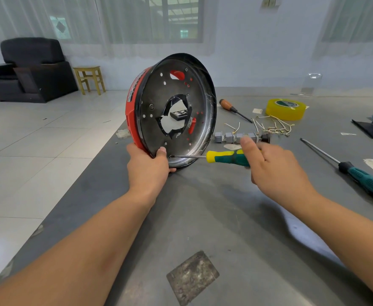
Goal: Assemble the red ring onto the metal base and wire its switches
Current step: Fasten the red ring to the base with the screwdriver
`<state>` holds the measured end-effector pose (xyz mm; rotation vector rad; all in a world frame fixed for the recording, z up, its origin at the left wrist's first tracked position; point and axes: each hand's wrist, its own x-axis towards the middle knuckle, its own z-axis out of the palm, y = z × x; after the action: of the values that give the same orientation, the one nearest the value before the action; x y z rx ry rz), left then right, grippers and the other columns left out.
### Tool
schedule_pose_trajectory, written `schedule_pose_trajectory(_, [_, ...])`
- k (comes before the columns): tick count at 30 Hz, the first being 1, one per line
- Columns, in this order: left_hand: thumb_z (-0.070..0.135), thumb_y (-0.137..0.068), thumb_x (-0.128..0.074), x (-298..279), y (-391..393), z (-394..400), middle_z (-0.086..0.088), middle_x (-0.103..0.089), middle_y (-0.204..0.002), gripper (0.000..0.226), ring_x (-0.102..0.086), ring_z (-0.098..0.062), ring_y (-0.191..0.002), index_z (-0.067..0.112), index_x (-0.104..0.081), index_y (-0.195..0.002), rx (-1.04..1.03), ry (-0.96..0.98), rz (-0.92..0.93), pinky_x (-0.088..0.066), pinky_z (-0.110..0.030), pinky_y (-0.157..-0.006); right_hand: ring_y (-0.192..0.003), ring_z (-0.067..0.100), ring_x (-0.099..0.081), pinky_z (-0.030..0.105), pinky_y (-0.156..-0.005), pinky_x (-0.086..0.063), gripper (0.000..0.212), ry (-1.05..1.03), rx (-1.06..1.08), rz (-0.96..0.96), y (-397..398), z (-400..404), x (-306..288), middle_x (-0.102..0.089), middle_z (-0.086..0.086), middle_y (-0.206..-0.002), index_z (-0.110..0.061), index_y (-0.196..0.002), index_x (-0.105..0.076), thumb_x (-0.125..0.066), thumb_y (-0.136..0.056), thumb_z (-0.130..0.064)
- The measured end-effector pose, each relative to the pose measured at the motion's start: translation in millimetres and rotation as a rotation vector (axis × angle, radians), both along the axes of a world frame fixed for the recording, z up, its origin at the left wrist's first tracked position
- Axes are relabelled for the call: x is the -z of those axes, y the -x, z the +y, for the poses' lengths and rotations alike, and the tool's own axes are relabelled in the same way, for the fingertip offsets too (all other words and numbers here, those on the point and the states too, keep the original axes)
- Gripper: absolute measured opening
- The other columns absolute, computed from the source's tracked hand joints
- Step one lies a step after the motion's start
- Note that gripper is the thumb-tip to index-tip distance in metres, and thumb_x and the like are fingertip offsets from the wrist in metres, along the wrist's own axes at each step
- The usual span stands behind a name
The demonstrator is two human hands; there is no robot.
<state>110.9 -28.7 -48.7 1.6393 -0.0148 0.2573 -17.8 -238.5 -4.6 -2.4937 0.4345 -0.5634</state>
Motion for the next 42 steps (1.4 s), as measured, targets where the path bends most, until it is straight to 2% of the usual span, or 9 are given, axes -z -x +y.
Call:
schedule_pose_trajectory(5, [0.022,-0.100,-0.064,0,-1,0,0.010,-0.060,-0.101,0.027,-0.076,-0.017,-0.062,0.031,-0.039,-0.097,-0.023,0.012,-0.003,-0.065,-0.044,-0.077,-0.050,0.014,-0.050,0.035,-0.061,-0.043,0.045,-0.355,-0.097,0.079,-4,-5,1,-0.059,-0.004,-0.056,-0.023,-0.100,-0.052,-0.040,-0.097,-0.066])
schedule_pose_trajectory(11, [0.022,-0.101,-0.063,-1,1,-1,0.009,-0.061,-0.104,0.023,-0.075,-0.014,-0.057,0.022,-0.041,-0.109,-0.005,0.004,-0.004,-0.062,-0.034,-0.068,-0.050,0.010,-0.051,0.029,-0.046,-0.029,0.045,0.316,-0.310,-0.130,9,-12,-6,-0.051,-0.009,-0.060,-0.030,-0.107,-0.036,-0.033,-0.087,-0.071])
schedule_pose_trajectory(15, [0.021,-0.102,-0.061,-3,4,0,0.012,-0.060,-0.103,0.024,-0.075,-0.013,-0.057,0.021,-0.040,-0.114,0.012,-0.014,-0.006,-0.061,-0.034,-0.068,-0.061,0.019,-0.062,0.035,-0.056,-0.046,0.068,-0.090,0.000,0.008,3,3,-7,-0.066,-0.001,-0.059,-0.017,-0.088,-0.058,-0.028,-0.090,-0.078])
schedule_pose_trajectory(18, [0.021,-0.103,-0.061,-4,4,0,0.012,-0.059,-0.102,0.024,-0.075,-0.012,-0.056,0.020,-0.040,-0.114,0.003,-0.022,-0.001,-0.063,-0.036,-0.070,-0.034,0.008,-0.047,0.023,-0.039,-0.038,0.075,-0.517,0.048,0.196,2,7,-8,-0.054,-0.008,-0.040,-0.010,-0.090,-0.064,-0.031,-0.094,-0.077])
schedule_pose_trajectory(22, [0.020,-0.103,-0.061,-4,4,0,0.011,-0.060,-0.103,0.024,-0.075,-0.014,-0.056,0.019,-0.041,-0.115,-0.011,0.001,0.008,-0.064,-0.038,-0.072,-0.058,0.012,-0.054,0.037,-0.063,-0.049,0.034,-0.232,-0.145,0.056,2,-2,-11,-0.065,0.008,-0.077,-0.028,-0.102,-0.044,-0.043,-0.096,-0.062])
schedule_pose_trajectory(27, [0.021,-0.102,-0.061,-3,4,-1,0.011,-0.061,-0.104,0.024,-0.075,-0.015,-0.057,0.019,-0.041,-0.114,0.001,0.002,0.010,-0.062,-0.035,-0.070,-0.058,0.009,-0.053,0.024,-0.047,-0.032,0.030,0.321,-0.346,-0.041,12,-14,-13,-0.052,-0.008,-0.068,-0.034,-0.107,-0.032,-0.039,-0.094,-0.061])
schedule_pose_trajectory(35, [0.020,-0.102,-0.061,-2,4,-1,0.012,-0.061,-0.102,0.023,-0.075,-0.014,-0.057,0.019,-0.041,-0.114,0.004,-0.016,-0.012,-0.060,-0.033,-0.066,-0.045,0.015,-0.047,0.037,-0.055,-0.040,0.074,-0.297,-0.038,0.141,-5,-5,-4,-0.051,-0.007,-0.044,-0.009,-0.091,-0.063,-0.026,-0.096,-0.073])
schedule_pose_trajectory(38, [0.020,-0.102,-0.061,-2,2,-1,0.010,-0.061,-0.103,0.024,-0.075,-0.014,-0.057,0.018,-0.041,-0.114,-0.006,-0.009,-0.002,-0.061,-0.034,-0.069,-0.053,0.007,-0.052,0.029,-0.055,-0.047,0.035,-0.108,-0.239,0.056,0,-17,-5,-0.058,-0.006,-0.066,-0.026,-0.110,-0.042,-0.044,-0.098,-0.059])
schedule_pose_trajectory(42, [0.021,-0.102,-0.061,-1,2,0,0.010,-0.062,-0.104,0.025,-0.076,-0.014,-0.058,0.019,-0.041,-0.116,0.000,-0.011,-0.006,-0.058,-0.031,-0.063,-0.055,0.009,-0.051,0.024,-0.048,-0.030,0.040,0.372,-0.342,0.009,10,-24,-10,-0.052,-0.007,-0.065,-0.035,-0.109,-0.035,-0.034,-0.090,-0.070])
